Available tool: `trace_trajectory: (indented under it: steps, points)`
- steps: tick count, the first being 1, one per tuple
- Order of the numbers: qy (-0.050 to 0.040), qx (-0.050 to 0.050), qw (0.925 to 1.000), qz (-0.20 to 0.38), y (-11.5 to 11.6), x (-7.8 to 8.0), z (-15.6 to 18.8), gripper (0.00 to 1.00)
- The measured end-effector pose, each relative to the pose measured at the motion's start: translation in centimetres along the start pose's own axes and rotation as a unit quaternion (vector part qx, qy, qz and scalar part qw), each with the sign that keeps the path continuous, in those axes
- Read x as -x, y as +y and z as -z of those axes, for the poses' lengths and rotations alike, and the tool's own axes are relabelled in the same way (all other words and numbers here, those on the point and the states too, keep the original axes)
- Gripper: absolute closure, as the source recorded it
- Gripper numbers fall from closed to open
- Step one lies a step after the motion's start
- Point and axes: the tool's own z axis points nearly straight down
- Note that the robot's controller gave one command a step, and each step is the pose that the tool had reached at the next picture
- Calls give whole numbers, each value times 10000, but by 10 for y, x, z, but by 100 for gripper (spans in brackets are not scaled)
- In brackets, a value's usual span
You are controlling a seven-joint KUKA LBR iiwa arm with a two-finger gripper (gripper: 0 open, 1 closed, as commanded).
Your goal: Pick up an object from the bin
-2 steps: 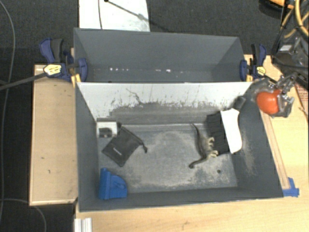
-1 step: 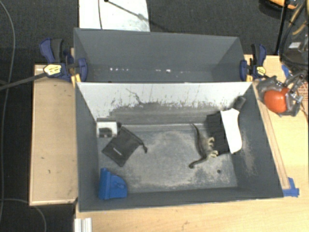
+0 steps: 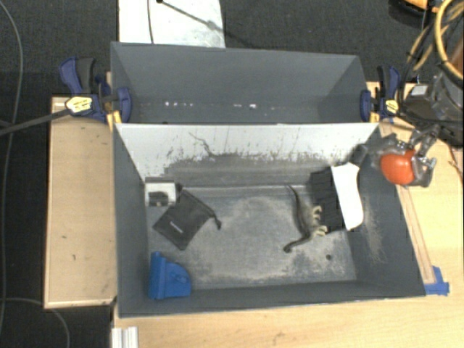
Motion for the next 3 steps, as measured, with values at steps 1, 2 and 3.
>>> trace_trajectory:
  steps: [1, 2, 3]
  points:
    - [23, 64, 9985, 540, 21, -2, -11, 0]
    - [-17, -42, 9900, 1410, 42, -1, -20, 0]
    - [4, 66, 9724, 2331, 52, -5, -30, 0]
